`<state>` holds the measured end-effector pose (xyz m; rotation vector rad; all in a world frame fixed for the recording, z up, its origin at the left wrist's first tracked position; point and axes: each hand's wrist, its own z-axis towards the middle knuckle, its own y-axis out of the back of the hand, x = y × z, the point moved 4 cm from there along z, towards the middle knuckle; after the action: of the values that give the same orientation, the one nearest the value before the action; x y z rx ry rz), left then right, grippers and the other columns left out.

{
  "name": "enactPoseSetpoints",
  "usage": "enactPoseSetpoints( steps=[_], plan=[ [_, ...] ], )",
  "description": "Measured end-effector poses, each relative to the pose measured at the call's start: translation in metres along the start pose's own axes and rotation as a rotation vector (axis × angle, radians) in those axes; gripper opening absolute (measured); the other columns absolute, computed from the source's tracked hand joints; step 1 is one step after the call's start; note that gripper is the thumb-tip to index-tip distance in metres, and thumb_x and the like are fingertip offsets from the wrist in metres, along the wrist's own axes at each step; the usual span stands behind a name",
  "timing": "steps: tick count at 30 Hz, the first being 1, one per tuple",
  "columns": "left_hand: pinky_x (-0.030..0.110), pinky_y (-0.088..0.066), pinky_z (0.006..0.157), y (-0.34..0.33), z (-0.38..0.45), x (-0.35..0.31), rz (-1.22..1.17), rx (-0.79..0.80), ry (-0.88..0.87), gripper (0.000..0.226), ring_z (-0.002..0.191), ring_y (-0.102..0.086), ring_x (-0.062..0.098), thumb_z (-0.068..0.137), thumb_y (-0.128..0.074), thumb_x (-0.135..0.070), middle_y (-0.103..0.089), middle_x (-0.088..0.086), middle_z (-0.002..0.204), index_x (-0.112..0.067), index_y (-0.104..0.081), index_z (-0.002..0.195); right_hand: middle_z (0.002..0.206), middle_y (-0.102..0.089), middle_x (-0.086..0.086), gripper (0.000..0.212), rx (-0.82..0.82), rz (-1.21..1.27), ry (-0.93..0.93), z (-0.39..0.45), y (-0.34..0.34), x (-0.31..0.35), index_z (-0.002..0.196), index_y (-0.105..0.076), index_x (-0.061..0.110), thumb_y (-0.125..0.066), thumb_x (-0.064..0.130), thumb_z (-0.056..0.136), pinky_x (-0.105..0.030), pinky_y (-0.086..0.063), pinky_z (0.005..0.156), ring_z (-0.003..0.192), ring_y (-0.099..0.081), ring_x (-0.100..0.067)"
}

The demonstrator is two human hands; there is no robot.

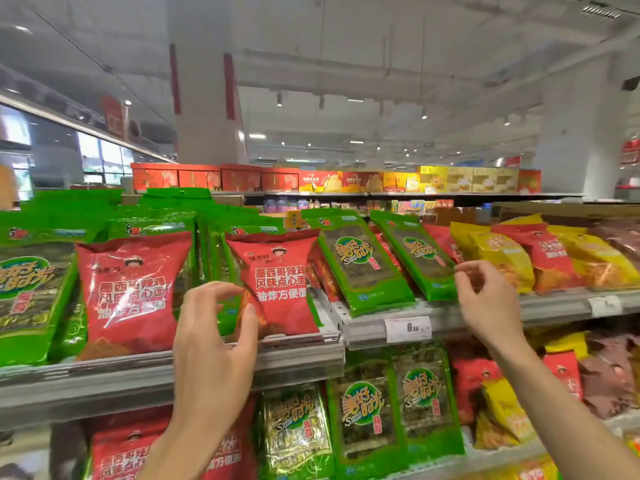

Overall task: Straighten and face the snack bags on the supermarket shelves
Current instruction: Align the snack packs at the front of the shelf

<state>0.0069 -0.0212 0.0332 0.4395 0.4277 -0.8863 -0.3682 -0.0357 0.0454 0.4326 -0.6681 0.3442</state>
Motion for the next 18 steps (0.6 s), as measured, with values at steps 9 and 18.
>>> enactPoseSetpoints(
  steps=[9, 18],
  plan=[
    [0.043, -0.045, 0.101, -0.037, 0.021, 0.003, 0.102, 0.193, 0.353, 0.107, 0.109, -0.058, 0.014, 0.063, -0.064, -0.071, -0.057, -0.002, 0.132, -0.019, -0.029, 0.15, 0.147, -0.05, -0.02, 0.066, 0.5, -0.356, -0.103, 0.084, -0.045, -0.056, 0.153, -0.034, 0.008, -0.054, 0.045, 0.101, -0.047, -0.042, 0.107, 0.134, -0.049, -0.038],
    [0.02, -0.044, 0.081, -0.053, 0.034, 0.018, -0.014, 0.316, 0.506, 0.112, 0.083, -0.066, -0.006, 0.053, -0.085, -0.051, -0.072, -0.018, 0.092, -0.016, -0.037, 0.148, 0.145, -0.055, -0.015, 0.09, 0.489, -0.114, -0.109, 0.096, -0.046, -0.065, 0.149, -0.038, 0.006, -0.081, 0.046, 0.082, -0.043, -0.044, 0.104, 0.129, -0.054, -0.037]
  ],
)
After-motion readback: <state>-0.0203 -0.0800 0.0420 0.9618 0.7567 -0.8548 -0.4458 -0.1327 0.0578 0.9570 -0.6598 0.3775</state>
